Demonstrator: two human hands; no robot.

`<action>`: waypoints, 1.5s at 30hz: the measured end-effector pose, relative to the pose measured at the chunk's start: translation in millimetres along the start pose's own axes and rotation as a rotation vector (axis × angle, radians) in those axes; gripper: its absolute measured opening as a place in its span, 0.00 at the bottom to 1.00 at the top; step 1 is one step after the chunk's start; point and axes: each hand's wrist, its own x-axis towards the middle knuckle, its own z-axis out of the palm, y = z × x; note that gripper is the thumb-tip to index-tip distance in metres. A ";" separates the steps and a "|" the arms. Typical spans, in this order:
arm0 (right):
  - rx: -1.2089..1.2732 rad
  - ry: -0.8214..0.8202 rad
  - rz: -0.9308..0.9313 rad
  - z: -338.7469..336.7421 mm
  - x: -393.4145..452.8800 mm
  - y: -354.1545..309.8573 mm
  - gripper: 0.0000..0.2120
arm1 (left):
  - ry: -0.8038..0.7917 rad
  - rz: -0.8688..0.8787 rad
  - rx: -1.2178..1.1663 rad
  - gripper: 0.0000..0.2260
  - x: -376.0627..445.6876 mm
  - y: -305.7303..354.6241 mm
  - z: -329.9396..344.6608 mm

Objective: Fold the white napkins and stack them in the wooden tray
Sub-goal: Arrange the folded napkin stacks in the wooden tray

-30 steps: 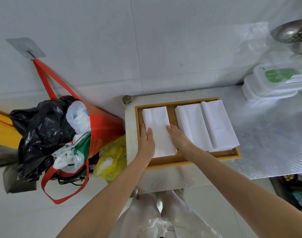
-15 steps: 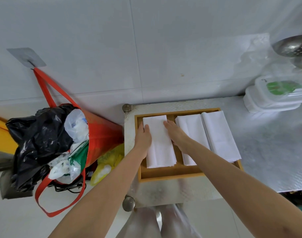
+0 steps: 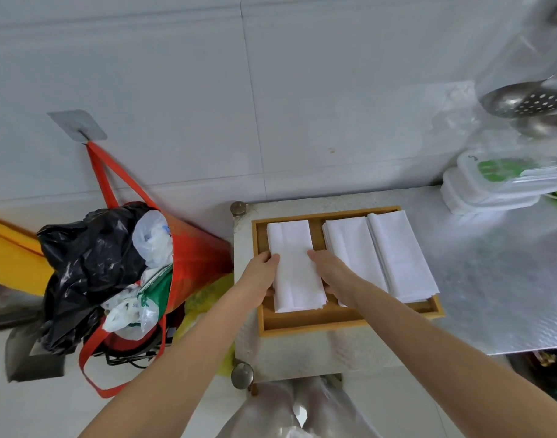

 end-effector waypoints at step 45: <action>-1.499 0.181 -0.750 -27.0 -24.9 48.8 0.38 | 0.062 0.115 0.209 0.16 7.9 13.0 29.3</action>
